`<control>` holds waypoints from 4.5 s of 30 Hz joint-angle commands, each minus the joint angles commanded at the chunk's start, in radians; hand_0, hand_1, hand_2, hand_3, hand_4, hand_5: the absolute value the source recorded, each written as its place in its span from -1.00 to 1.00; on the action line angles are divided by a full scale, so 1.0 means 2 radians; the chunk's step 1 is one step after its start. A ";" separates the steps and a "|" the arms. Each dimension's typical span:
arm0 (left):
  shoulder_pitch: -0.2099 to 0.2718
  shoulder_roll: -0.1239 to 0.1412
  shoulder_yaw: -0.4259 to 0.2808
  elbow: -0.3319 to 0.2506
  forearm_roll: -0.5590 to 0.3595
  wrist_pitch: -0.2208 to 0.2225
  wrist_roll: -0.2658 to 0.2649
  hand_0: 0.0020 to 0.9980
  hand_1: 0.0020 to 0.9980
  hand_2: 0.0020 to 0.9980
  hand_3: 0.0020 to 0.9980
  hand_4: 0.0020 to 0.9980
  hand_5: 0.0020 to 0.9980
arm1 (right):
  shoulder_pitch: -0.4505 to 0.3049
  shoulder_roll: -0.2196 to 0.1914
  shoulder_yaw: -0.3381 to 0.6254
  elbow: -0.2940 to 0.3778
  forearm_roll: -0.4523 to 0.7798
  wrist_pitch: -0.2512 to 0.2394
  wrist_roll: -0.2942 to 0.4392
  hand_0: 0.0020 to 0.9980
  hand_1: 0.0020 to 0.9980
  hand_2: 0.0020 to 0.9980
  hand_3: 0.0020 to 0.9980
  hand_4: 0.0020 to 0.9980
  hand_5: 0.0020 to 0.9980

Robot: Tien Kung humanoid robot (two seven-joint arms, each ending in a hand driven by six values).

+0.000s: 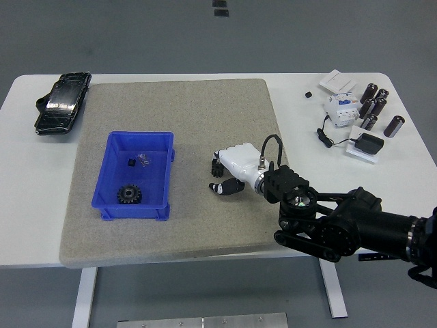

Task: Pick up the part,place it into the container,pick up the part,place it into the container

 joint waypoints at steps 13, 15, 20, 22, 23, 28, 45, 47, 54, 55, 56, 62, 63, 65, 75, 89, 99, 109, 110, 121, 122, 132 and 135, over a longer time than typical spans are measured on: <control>0.000 0.000 0.005 0.000 -0.006 0.001 -0.005 0.37 0.32 0.26 0.14 0.40 -0.41 | -0.001 -0.001 -0.008 -0.002 0.004 -0.018 0.009 -0.40 -0.17 0.05 0.35 0.08 -0.28; 0.000 0.001 0.004 0.000 -0.005 0.002 -0.005 0.37 0.32 0.27 0.14 0.40 -0.41 | -0.001 -0.001 -0.009 -0.003 0.004 -0.019 0.009 -0.39 -0.17 -0.01 0.31 -0.01 -0.75; 0.000 0.001 0.005 0.000 -0.005 0.002 -0.006 0.37 0.32 0.27 0.14 0.40 -0.41 | -0.001 -0.001 -0.011 -0.005 0.006 -0.020 0.009 -0.40 -0.18 -0.05 0.29 0.05 -0.87; -0.001 0.000 0.005 0.001 -0.006 0.002 -0.007 0.37 0.32 0.27 0.14 0.40 -0.41 | -0.001 -0.001 -0.011 -0.006 0.006 -0.020 0.009 -0.40 -0.18 -0.05 0.29 0.05 -0.87; -0.001 0.000 0.006 0.001 -0.007 0.002 -0.007 0.37 0.32 0.27 0.14 0.40 -0.41 | -0.001 0.000 -0.012 -0.006 0.007 -0.020 0.009 -0.40 -0.18 -0.05 0.29 0.05 -0.87; -0.001 0.000 0.005 0.001 -0.007 0.002 -0.007 0.37 0.32 0.27 0.14 0.41 -0.40 | 0.000 -0.001 -0.012 -0.007 0.007 -0.021 0.009 -0.40 -0.17 -0.06 0.30 0.03 -0.96; -0.001 0.000 0.002 0.000 -0.005 0.004 -0.006 0.36 0.32 0.27 0.15 0.43 -0.35 | 0.011 -0.002 0.046 0.081 -0.033 -0.032 -0.007 -0.40 -0.16 -0.08 0.31 0.02 -0.99; -0.001 0.000 0.001 0.000 -0.004 0.004 -0.006 0.36 0.32 0.27 0.15 0.43 -0.35 | 0.012 0.006 0.053 0.094 -0.039 -0.034 -0.009 -0.40 -0.16 -0.08 0.31 0.02 -0.99; -0.001 0.000 0.000 0.000 -0.003 0.003 -0.005 0.36 0.32 0.27 0.15 0.43 -0.35 | 0.020 0.053 0.043 0.122 -0.063 -0.039 -0.013 -0.40 -0.15 -0.08 0.31 0.02 -0.99; -0.001 0.000 0.000 0.000 -0.003 0.003 -0.005 0.36 0.32 0.27 0.15 0.43 -0.35 | 0.021 0.059 0.038 0.121 -0.066 -0.038 -0.013 -0.40 -0.15 -0.08 0.31 0.02 -0.99; -0.001 0.000 0.000 0.000 -0.002 0.003 -0.005 0.37 0.32 0.27 0.15 0.43 -0.34 | 0.022 0.064 0.033 0.119 -0.068 -0.038 -0.012 -0.38 -0.11 -0.10 0.31 0.02 -0.98; -0.001 0.001 -0.002 0.000 0.001 0.003 -0.003 0.36 0.32 0.27 0.15 0.43 -0.34 | 0.024 0.072 0.016 0.108 -0.085 -0.034 -0.013 -0.30 0.05 0.11 0.34 -0.11 -0.85; -0.001 0.001 -0.003 0.000 0.001 0.003 -0.003 0.36 0.32 0.27 0.15 0.43 -0.34 | 0.025 0.072 0.015 0.107 -0.087 -0.030 -0.014 -0.30 0.05 0.11 0.34 -0.11 -0.85; -0.002 0.001 -0.002 0.000 0.001 0.003 -0.003 0.36 0.32 0.27 0.15 0.43 -0.34 | 0.024 0.072 0.015 0.105 -0.088 -0.023 -0.017 -0.30 0.05 0.11 0.34 -0.11 -0.85; -0.001 0.001 -0.004 0.000 0.003 0.003 -0.002 0.36 0.32 0.27 0.15 0.43 -0.34 | 0.017 0.072 0.018 0.101 -0.087 -0.007 -0.024 0.85 0.88 0.85 0.81 0.44 -0.17; 0.001 0.000 -0.007 0.000 0.007 0.002 0.000 0.36 0.32 0.27 0.15 0.43 -0.35 | -0.010 0.056 0.073 0.137 -0.023 -0.045 0.010 0.87 0.90 0.86 0.82 0.61 -0.07; 0.006 -0.002 -0.002 0.000 -0.001 0.002 -0.001 0.37 0.32 0.27 0.15 0.43 -0.35 | -0.095 -0.033 0.217 0.192 0.149 -0.083 0.135 0.49 0.52 0.50 0.48 0.63 0.00; 0.007 0.001 0.003 0.001 -0.006 0.002 -0.003 0.37 0.32 0.27 0.14 0.43 -0.36 | -0.193 -0.082 0.367 0.170 0.341 0.000 0.269 0.49 0.48 0.48 0.44 0.67 0.09; 0.007 0.002 0.003 0.001 -0.007 0.002 -0.003 0.36 0.32 0.27 0.14 0.43 -0.37 | -0.202 -0.085 0.380 0.166 0.359 0.008 0.278 0.50 0.47 0.48 0.45 0.73 0.20; 0.006 0.007 0.005 0.001 -0.007 0.000 -0.003 0.36 0.32 0.26 0.15 0.43 -0.37 | -0.287 -0.109 0.513 0.154 0.520 0.067 0.315 0.50 0.47 0.49 0.47 0.79 0.21; 0.005 0.008 0.005 0.002 -0.007 0.000 -0.003 0.36 0.32 0.26 0.14 0.43 -0.38 | -0.292 -0.110 0.523 0.154 0.531 0.069 0.316 0.51 0.47 0.49 0.47 0.79 0.17; 0.004 0.015 0.005 0.001 -0.003 -0.001 -0.001 0.37 0.32 0.26 0.14 0.43 -0.38 | -0.312 -0.104 0.566 0.153 0.560 0.074 0.316 0.51 0.48 0.49 0.48 0.79 0.17; 0.004 0.018 0.007 0.001 -0.003 -0.002 0.000 0.37 0.32 0.26 0.14 0.43 -0.39 | -0.314 -0.103 0.572 0.153 0.560 0.075 0.316 0.51 0.48 0.49 0.48 0.79 0.17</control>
